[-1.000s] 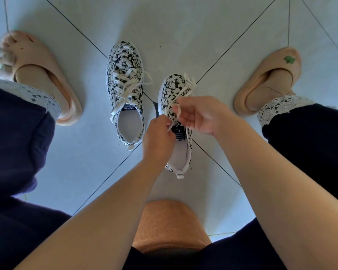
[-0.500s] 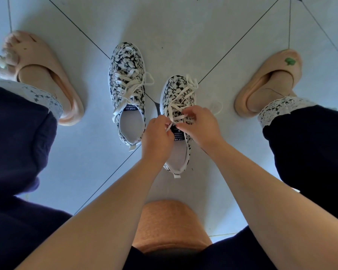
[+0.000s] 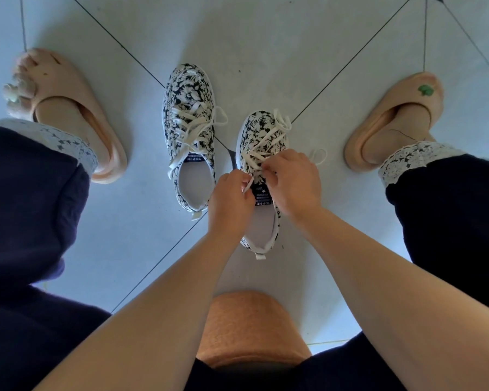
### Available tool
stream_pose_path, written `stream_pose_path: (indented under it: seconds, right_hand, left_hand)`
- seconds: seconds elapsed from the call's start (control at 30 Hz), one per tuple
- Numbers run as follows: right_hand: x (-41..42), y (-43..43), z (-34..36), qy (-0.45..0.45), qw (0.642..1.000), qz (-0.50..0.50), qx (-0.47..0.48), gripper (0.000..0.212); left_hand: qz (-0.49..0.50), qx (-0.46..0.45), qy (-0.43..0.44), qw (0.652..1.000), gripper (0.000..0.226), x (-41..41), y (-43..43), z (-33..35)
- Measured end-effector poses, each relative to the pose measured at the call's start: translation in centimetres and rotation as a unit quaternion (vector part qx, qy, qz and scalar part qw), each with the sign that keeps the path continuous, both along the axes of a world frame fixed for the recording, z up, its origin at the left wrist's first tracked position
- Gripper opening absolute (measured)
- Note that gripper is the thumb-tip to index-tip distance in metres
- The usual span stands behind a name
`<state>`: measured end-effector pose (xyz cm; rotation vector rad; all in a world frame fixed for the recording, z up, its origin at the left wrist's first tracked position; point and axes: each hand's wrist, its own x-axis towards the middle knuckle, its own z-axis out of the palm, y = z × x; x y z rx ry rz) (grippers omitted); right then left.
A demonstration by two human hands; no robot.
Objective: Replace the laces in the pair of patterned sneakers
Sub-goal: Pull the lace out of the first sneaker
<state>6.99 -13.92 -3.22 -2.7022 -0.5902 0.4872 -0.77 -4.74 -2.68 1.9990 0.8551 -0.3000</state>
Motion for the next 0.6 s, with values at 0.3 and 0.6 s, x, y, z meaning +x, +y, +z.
stream_pose_path:
  seconds: [0.3,0.6]
  right_hand:
    - [6.8,1.4,8.0,0.455,0.680,-0.450,0.357,0.014]
    - [1.7,-1.1,2.6,0.347,0.874,-0.298,0.166,0.042]
  left_hand:
    - [-0.007,0.001,0.001,1.000,0.024,0.0,0.1,0.1]
    - [-0.011,0.008,0.003,1.000,0.024,0.1,-0.1,0.1]
